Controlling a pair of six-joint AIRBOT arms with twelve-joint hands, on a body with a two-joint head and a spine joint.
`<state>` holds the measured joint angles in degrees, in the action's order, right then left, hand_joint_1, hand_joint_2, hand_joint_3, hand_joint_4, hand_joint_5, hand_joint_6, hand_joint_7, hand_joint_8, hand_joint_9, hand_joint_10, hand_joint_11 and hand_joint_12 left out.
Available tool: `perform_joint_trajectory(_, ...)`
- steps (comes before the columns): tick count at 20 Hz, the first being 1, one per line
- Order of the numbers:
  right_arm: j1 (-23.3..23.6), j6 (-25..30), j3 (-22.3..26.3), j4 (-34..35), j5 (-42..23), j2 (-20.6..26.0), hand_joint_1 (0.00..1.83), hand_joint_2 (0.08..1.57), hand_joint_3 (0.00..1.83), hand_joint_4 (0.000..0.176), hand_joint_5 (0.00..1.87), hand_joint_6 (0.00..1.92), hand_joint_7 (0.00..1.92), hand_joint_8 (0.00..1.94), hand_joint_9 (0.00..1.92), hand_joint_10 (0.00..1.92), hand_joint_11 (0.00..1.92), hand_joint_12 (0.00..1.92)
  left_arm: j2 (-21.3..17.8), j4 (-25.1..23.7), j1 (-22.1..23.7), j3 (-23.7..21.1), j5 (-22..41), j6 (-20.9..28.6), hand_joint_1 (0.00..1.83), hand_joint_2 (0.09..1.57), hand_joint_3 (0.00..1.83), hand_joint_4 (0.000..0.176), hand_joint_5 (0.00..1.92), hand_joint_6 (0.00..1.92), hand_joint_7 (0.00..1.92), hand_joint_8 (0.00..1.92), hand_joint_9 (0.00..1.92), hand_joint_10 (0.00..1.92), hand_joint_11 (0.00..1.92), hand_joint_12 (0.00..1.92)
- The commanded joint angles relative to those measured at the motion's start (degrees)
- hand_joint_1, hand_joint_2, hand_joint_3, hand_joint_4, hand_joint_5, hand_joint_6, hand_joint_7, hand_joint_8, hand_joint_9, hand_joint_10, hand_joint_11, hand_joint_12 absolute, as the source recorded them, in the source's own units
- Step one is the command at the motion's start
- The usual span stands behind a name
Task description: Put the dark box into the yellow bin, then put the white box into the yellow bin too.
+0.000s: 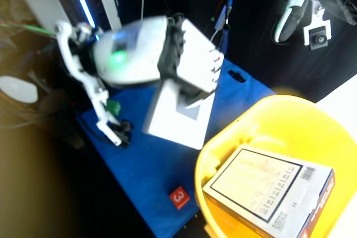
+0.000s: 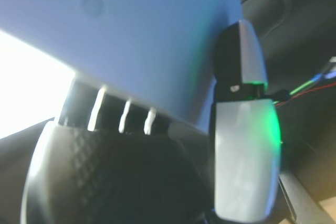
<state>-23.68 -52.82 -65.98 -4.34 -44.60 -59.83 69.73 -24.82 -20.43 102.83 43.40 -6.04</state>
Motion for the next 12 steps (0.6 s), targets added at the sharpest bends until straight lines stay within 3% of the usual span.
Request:
perform_joint_trajectory(1,1.35,-0.45,-0.3,0.48,-6.93,0.11,1.21,1.05,0.0,0.0,1.14,0.65,1.07,1.04,1.04,1.5,0.96,1.85,-0.07,3.0,0.47,0.09,5.27,0.34,0.88,0.78,0.0,0.106,0.17,0.0,0.2,0.0,0.21,0.0,0.04,0.31)
perform_joint_trajectory(2,1.94,-0.77,-0.67,0.48,-6.88,0.11,1.26,1.08,0.0,0.0,1.1,0.53,1.05,1.14,1.02,1.41,0.92,1.81,-0.03,2.94,0.47,0.09,5.2,0.34,0.88,0.79,0.0,0.095,0.18,0.0,0.2,0.0,0.21,0.0,0.08,0.26)
perform_joint_trajectory(3,2.28,-1.11,-0.86,0.48,-6.81,0.11,1.21,1.05,0.0,0.0,1.13,0.67,1.08,1.05,1.06,1.47,0.99,1.82,0.02,2.89,0.47,0.08,5.2,0.34,0.9,0.79,0.0,0.105,0.18,0.0,0.19,0.0,0.19,0.0,0.08,0.24)
perform_joint_trajectory(4,3.16,-2.29,-1.11,0.45,-6.41,0.11,1.27,1.07,0.0,0.0,1.09,0.59,1.11,1.03,1.08,1.23,0.98,1.66,0.13,2.8,0.47,0.05,5.27,0.33,0.87,0.81,0.01,0.09,0.15,0.0,0.19,0.0,0.19,0.0,0.11,0.24)
perform_joint_trajectory(5,3.75,-3.09,-1.22,0.45,-6.19,0.11,1.28,1.06,0.0,0.0,1.09,0.55,1.13,0.99,1.1,1.07,0.96,1.56,0.14,2.8,0.47,-0.05,5.4,0.33,0.88,0.81,0.01,0.105,0.15,0.0,0.18,0.0,0.18,0.0,0.1,0.23)
perform_joint_trajectory(7,4.57,-4.7,-1.64,0.49,-6.13,0.11,1.29,1.05,0.0,0.0,1.11,0.55,1.18,0.87,1.15,0.87,0.96,1.47,0.15,2.82,0.5,-0.35,5.96,0.33,0.88,0.81,0.0,0.117,0.16,0.0,0.19,0.0,0.19,0.0,0.13,0.15)
perform_joint_trajectory(8,5.02,-5.45,-1.92,0.49,-6.13,0.11,1.29,1.05,0.0,0.0,1.11,0.55,1.18,0.87,1.16,0.82,0.96,1.44,0.15,2.83,0.51,-0.47,6.26,0.33,0.88,0.82,0.0,0.129,0.16,0.0,0.18,0.0,0.18,0.0,0.15,0.11)
perform_joint_trajectory(9,5.65,-6.12,-2.5,0.49,-6.12,-0.06,1.29,1.05,0.0,0.0,1.11,0.52,1.17,0.9,1.18,0.81,0.97,1.44,0.16,2.85,0.52,-0.74,6.65,0.33,0.82,0.84,0.0,0.115,0.14,0.0,0.19,0.0,0.18,0.0,0.16,0.1)
perform_joint_trajectory(12,6.41,-7.01,-3.46,0.48,-6.12,-0.21,1.29,1.03,0.0,0.0,1.1,0.62,1.25,0.7,1.21,0.65,0.99,1.26,0.58,3.16,1.16,-1.42,7.97,0.32,0.87,0.81,0.0,0.147,0.19,0.02,0.19,0.0,0.18,0.0,0.14,0.07)
